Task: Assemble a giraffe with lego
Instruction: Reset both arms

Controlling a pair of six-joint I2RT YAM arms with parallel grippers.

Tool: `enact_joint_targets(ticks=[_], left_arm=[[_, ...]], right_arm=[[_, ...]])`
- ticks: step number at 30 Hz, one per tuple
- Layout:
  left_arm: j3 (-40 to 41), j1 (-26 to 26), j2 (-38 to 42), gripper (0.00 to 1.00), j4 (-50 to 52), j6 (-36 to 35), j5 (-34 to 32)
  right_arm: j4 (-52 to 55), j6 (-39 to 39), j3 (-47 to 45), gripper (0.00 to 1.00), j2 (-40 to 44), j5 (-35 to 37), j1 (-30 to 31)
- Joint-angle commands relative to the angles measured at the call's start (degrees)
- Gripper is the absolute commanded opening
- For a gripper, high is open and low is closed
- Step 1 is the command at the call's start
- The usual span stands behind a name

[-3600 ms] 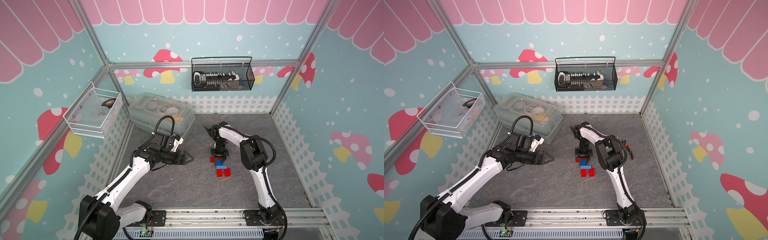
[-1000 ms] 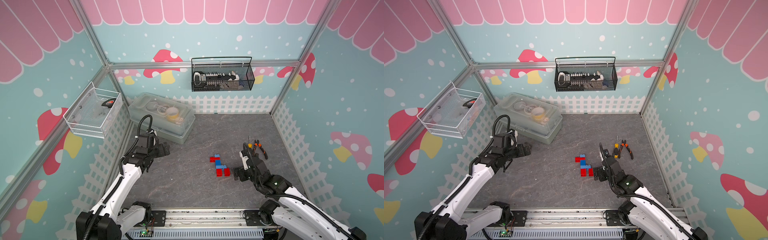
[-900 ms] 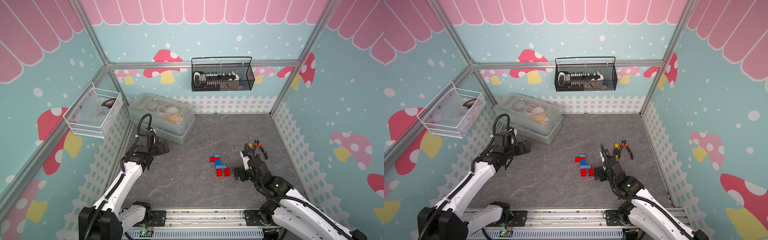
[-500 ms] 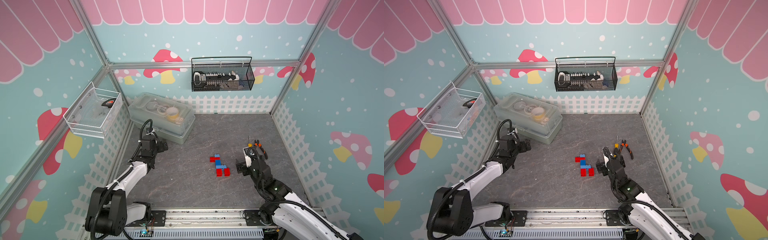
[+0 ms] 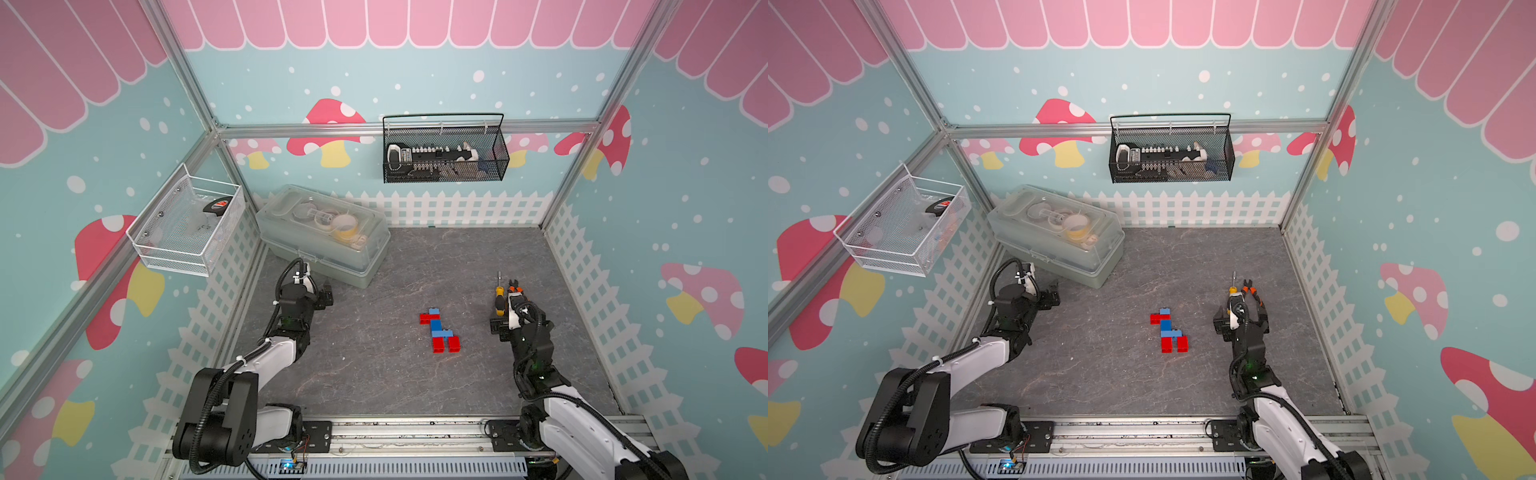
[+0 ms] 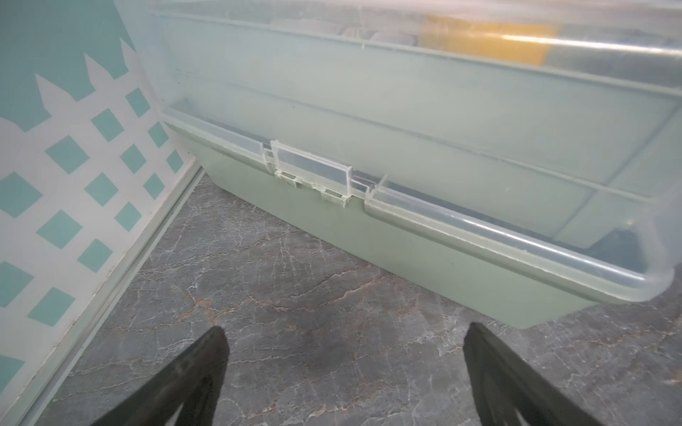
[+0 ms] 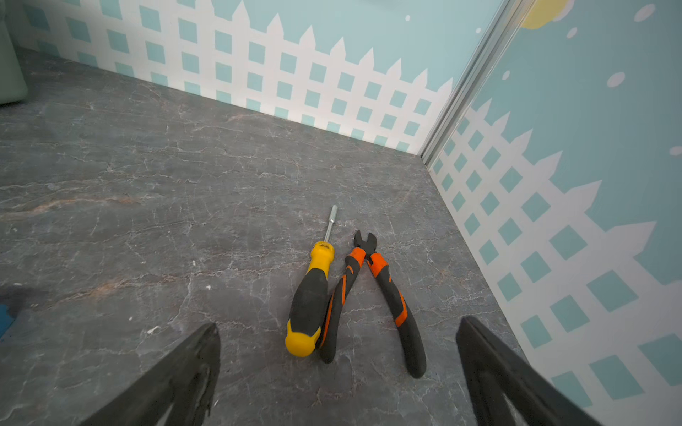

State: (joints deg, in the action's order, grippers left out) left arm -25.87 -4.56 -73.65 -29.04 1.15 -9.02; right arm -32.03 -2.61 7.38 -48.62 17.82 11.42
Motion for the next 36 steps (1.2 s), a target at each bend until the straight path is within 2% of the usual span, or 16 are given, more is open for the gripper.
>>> enact_joint_targets(ticks=[1, 5, 8, 15, 22, 25, 27, 31, 36], left_arm=[[0.8, 0.6, 0.3, 0.99, -7.0, -1.7, -0.2], [1.5, 1.3, 0.8, 0.99, -7.8, -0.9, 0.1], [3.9, 1.5, 1.8, 0.99, -12.2, -0.7, 1.2], [4.8, 2.4, 2.4, 0.99, -13.4, -0.5, 3.1], [3.8, 5.6, 2.0, 0.99, -11.8, 2.4, 6.1], [2.5, 5.3, 0.8, 1.00, -7.8, 1.0, 9.4], [3.2, 3.6, -1.0, 0.99, -10.0, -0.3, 7.3], [3.5, 3.5, -5.1, 0.99, -13.6, 0.6, 5.0], [3.0, 3.7, -11.8, 1.00, -18.3, 0.5, 5.4]], right_arm=[[-11.2, -0.7, -0.2, 0.98, -4.6, -3.4, -1.4], [-17.4, -0.1, -1.5, 0.99, -9.8, -1.5, -2.0], [-22.9, 0.7, -3.3, 0.99, -12.0, 0.9, -3.3], [-35.4, 1.3, -4.0, 0.98, -22.1, -0.8, -4.8], [-38.8, 1.9, -2.1, 0.99, -28.6, -2.4, -5.9], [-39.7, 1.4, -0.9, 0.99, -31.9, -4.1, -6.1], [-40.6, 1.6, 0.0, 0.99, -34.5, -3.9, -6.3], [-41.3, 2.6, 2.5, 0.99, -39.5, -3.8, -7.2], [-31.7, 6.8, 7.3, 0.99, -38.4, -5.9, -10.9]])
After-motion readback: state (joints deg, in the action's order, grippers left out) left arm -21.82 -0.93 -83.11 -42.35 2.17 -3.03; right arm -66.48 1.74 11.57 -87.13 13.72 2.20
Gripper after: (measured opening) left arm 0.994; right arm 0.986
